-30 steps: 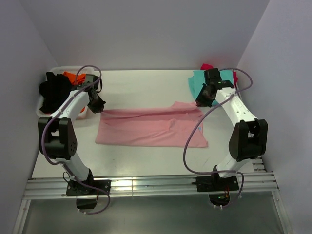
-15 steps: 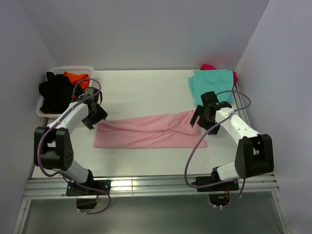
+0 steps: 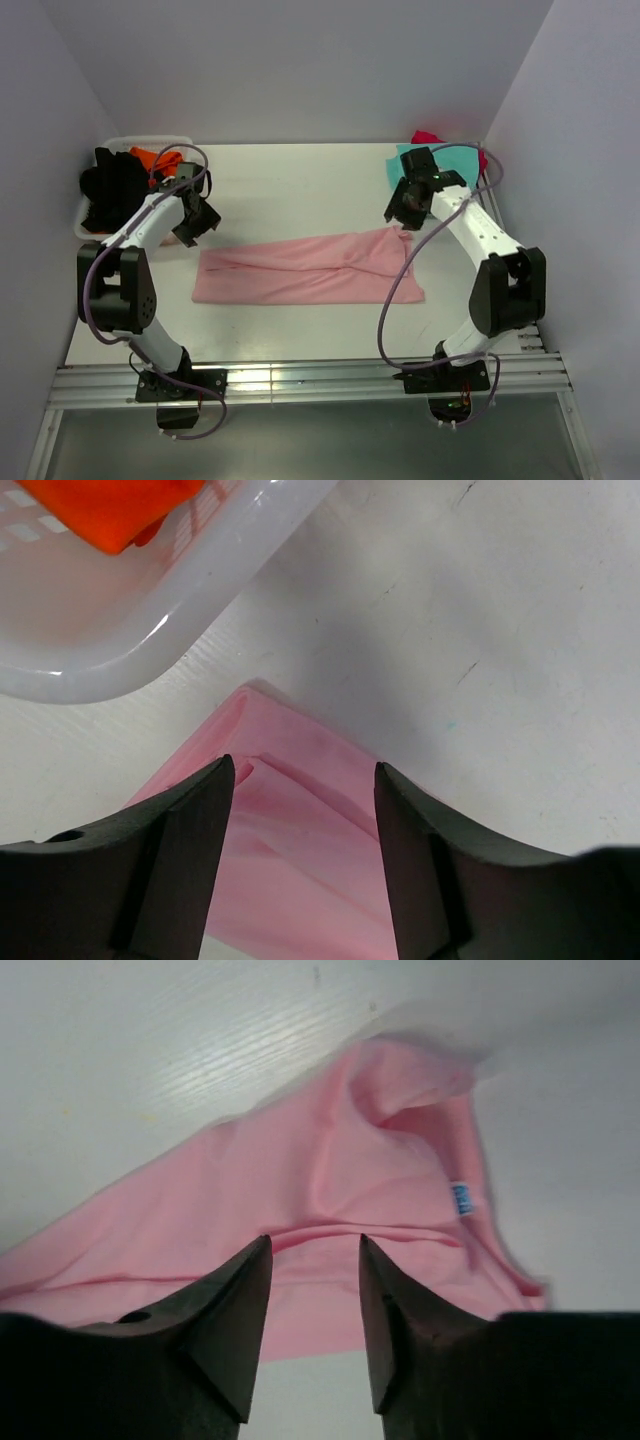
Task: Fold and stack the t-shirts
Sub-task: Fold the tshirt
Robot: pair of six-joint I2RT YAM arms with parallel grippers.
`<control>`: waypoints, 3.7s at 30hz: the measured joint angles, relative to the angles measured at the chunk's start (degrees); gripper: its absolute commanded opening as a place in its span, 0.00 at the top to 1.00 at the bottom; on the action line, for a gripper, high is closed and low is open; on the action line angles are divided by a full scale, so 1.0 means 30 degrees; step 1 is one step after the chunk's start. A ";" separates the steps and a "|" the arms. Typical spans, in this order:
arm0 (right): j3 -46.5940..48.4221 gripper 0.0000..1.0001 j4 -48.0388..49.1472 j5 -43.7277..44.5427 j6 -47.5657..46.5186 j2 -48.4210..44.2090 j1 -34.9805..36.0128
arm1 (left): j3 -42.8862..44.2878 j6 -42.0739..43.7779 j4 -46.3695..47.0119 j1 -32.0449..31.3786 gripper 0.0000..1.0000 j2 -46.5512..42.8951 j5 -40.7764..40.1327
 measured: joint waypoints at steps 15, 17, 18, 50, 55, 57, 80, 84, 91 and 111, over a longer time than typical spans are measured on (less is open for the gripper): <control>0.1129 1.00 -0.0066 -0.0423 0.0321 0.4422 0.2368 | 0.1792 0.0801 -0.0219 0.0000 0.44 0.1399 -0.0007; 0.1129 1.00 -0.0022 -0.0423 0.0321 0.4546 0.2390 | 0.1887 0.0867 -0.0226 0.0000 0.44 0.1443 -0.0007; 0.1093 1.00 0.0051 -0.0423 0.0321 0.4677 0.2412 | 0.1938 0.0903 -0.0226 0.0000 0.44 0.1486 -0.0007; -0.0474 1.00 0.0750 -0.0510 0.0386 0.6273 0.3657 | 0.2186 0.1486 -0.0248 0.0729 0.46 0.1974 0.0138; -0.0481 1.00 0.0721 -0.0510 0.0386 0.6266 0.3738 | 0.2186 0.1486 -0.0204 0.0809 0.45 0.1974 0.0146; -0.0481 1.00 0.0656 -0.0525 0.0393 0.6244 0.3752 | 0.2186 0.1486 -0.0204 0.0823 0.46 0.1974 0.0146; -0.0240 1.00 -0.3104 -0.2113 -0.0984 0.0867 0.4597 | 0.2164 0.1683 -0.0080 0.1239 0.48 0.1974 0.0444; 0.0896 1.00 -0.2251 -0.1610 -0.1260 0.3876 0.4561 | 0.1982 0.1683 0.0109 0.1239 0.48 0.1887 0.0663; 0.2317 1.00 -0.1661 -0.0947 -0.1479 0.7934 0.4488 | 0.1239 0.1851 0.0109 0.1239 0.48 0.0903 0.0634; 0.3854 1.00 -0.1559 -0.0809 -0.1457 0.8561 0.4153 | 0.0423 0.2339 0.0146 0.1668 0.48 -0.0408 0.0612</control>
